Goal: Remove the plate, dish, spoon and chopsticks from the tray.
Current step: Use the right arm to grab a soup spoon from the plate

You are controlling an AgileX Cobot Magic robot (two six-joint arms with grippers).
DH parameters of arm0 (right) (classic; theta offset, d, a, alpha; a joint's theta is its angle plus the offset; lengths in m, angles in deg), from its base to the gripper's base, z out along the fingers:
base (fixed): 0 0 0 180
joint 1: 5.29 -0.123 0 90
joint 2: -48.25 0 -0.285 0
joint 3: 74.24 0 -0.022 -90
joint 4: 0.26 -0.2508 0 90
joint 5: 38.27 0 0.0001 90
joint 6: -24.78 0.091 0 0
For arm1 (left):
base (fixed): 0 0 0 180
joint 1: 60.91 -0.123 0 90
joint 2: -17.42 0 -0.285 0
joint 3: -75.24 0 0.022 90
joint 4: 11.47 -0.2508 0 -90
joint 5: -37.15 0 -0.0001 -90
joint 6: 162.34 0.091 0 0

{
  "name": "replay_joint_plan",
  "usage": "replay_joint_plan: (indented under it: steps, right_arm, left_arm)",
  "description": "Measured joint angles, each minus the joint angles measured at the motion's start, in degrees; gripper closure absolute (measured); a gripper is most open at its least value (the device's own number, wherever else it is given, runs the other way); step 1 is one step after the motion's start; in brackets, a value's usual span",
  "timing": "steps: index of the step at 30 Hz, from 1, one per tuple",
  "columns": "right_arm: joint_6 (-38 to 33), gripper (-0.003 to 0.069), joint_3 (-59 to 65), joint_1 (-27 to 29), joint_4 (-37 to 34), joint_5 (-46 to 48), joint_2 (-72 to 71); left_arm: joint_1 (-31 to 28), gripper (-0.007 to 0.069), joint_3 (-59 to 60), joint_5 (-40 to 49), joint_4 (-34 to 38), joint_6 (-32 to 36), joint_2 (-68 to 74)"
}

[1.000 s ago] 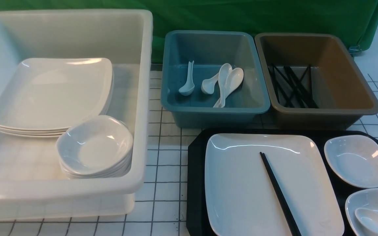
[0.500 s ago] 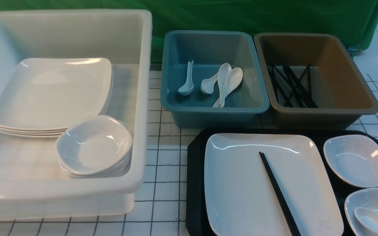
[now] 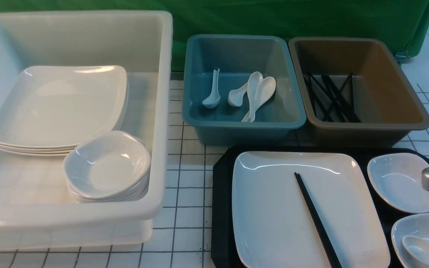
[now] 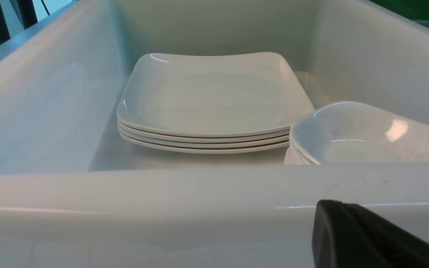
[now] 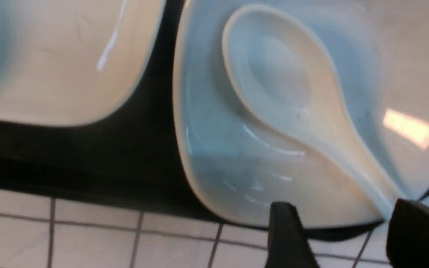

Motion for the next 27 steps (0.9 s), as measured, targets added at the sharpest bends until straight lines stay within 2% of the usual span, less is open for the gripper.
replay_joint_plan:
  steps: [7,16,18,21,27]
  right_arm:
    - [-1.78,0.0282,-0.04,0.00,5.38,-2.20,8.68]
    - [-7.97,0.0286,-0.04,-3.76,6.06,-4.75,13.66]
    - [-8.61,0.0312,-0.04,-4.60,6.11,-5.10,13.73]
    - [-8.89,0.0409,-0.11,-5.04,6.11,-5.07,13.73]
    - [-9.02,0.0417,-1.58,-5.10,6.24,-2.17,13.64]
  left_arm:
    - [0.00,0.0620,0.00,0.00,0.00,0.00,0.00]
    - [0.00,0.0620,0.00,0.00,0.01,0.00,0.00]
    - [0.00,0.0620,0.00,0.00,0.01,0.00,0.00]
    - [0.00,0.0620,0.00,0.00,0.01,0.00,0.00]
    - [0.00,0.0620,0.00,0.00,0.01,0.00,0.00]
